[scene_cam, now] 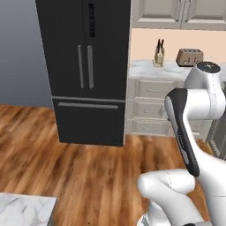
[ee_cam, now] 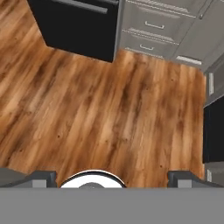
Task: There is a tray on the dining counter. Grab the cup, mug, and pitcher and place them on the tray. The pitcher may be placed next to the tray if it cannot fit the tray.
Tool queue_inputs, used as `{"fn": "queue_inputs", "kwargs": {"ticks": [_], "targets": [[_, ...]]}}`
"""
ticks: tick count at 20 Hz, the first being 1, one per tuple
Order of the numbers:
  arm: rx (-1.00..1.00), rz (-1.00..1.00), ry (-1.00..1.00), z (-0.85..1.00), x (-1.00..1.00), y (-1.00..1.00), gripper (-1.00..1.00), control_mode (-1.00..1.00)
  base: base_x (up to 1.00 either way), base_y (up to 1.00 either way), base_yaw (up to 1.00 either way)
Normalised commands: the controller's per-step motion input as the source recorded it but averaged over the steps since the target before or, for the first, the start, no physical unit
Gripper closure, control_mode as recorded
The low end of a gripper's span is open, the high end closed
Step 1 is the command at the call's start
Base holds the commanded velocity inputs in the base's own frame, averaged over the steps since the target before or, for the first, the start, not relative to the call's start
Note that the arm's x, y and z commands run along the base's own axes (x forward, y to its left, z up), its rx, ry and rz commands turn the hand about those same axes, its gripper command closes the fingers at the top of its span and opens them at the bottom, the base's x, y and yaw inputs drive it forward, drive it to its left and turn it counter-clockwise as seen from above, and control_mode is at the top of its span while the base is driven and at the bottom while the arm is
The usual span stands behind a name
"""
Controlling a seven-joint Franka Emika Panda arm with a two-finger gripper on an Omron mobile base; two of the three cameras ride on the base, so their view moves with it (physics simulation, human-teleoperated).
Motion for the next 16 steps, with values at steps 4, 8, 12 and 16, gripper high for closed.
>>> {"fn": "queue_inputs", "kwargs": {"ticks": [4, 8, 12, 16], "targets": [[0.0, 0.0, 0.0, 0.0, 0.0, 0.0, -1.0, 1.0, 1.0, -0.31, 0.47], [0.0, 0.0, 0.0, 0.0, 0.0, 0.0, -1.0, 1.0, 1.0, -0.24, 0.51], [0.0, 0.0, 0.0, 0.0, 0.0, 0.0, -1.0, 1.0, 1.0, -0.16, 0.56], [0.0, 0.0, 0.0, 0.0, 0.0, 0.0, -1.0, 1.0, 1.0, -0.09, 0.62]]}}
